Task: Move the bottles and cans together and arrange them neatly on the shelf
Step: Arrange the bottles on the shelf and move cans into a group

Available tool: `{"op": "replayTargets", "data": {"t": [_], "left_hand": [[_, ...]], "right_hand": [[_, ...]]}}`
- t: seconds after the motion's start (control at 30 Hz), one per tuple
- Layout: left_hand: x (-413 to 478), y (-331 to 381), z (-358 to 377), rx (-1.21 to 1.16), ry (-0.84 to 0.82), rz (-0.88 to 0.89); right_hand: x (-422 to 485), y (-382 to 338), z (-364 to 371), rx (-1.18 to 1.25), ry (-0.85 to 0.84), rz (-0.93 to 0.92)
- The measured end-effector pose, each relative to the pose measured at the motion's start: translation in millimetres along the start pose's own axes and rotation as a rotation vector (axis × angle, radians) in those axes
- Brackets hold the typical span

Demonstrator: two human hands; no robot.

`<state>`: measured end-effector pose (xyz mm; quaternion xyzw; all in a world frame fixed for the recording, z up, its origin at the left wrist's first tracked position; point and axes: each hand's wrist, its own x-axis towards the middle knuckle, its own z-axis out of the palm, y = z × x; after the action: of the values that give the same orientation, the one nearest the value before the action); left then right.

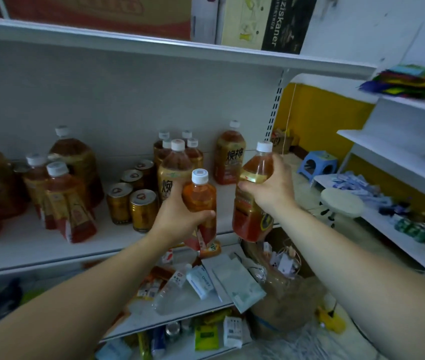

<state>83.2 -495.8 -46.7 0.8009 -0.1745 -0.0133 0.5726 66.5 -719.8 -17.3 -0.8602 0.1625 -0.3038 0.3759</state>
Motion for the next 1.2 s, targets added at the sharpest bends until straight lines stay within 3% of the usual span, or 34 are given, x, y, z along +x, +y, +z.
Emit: {"op": "replayTargets", "data": {"t": [0.17, 0.33, 0.53, 0.7, 0.87, 1.2], "left_hand": [[16.1, -4.2, 41.7, 0.050, 0.028, -0.085], [43.2, -7.7, 63.9, 0.067, 0.043, -0.081], [69.3, -18.6, 71.4, 0.107, 0.056, -0.027], [83.2, -22.3, 80.2, 0.125, 0.055, -0.036], [87.6, -22.6, 78.5, 0.145, -0.019, -0.099], [100.0, -23.3, 117.0, 0.149, 0.261, -0.105]], "right_hand": [[26.9, 35.7, 11.2, 0.000, -0.025, 0.028], [39.0, 52.1, 28.5, 0.013, 0.000, -0.059], [62.3, 80.9, 14.8, 0.009, -0.245, -0.099], [85.4, 90.9, 23.3, -0.045, -0.103, -0.135], [128.2, 101.3, 42.8, -0.084, -0.110, -0.162], [186.9, 123.9, 68.6, -0.017, -0.125, -0.174]]}}
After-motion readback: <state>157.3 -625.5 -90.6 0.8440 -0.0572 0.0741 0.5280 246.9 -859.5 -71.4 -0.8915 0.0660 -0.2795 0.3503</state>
